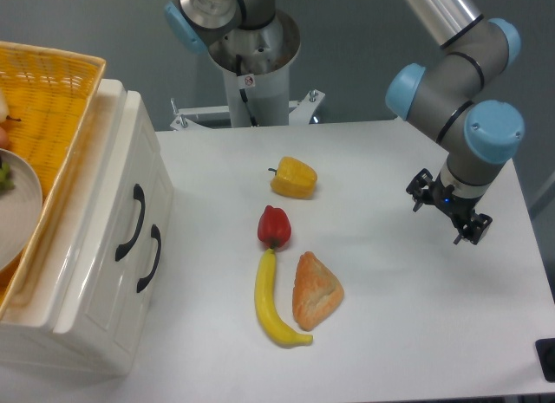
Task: Slide the top white drawer open
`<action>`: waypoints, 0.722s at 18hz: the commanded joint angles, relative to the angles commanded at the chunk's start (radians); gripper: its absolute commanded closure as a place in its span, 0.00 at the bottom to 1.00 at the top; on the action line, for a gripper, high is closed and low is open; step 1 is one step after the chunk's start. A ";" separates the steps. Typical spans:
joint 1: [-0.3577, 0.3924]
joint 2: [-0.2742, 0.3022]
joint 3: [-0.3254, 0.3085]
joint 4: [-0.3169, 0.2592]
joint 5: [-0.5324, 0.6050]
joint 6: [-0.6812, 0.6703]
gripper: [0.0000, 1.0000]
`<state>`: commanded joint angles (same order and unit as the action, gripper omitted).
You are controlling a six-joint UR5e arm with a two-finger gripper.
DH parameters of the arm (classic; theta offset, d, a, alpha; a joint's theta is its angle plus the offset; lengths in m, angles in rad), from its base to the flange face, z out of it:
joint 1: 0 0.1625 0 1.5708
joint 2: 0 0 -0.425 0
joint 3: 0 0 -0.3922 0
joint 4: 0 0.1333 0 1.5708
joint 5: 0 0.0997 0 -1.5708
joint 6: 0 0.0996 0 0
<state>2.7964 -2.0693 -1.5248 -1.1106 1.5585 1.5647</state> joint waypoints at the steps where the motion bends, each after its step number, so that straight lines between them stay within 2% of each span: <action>1: 0.000 0.000 0.000 0.000 0.000 0.000 0.00; 6: 0.002 0.000 0.000 -0.002 -0.005 0.000 0.00; 13: 0.000 0.035 -0.060 -0.002 -0.023 -0.057 0.00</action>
<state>2.7965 -2.0341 -1.5846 -1.1121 1.5355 1.5081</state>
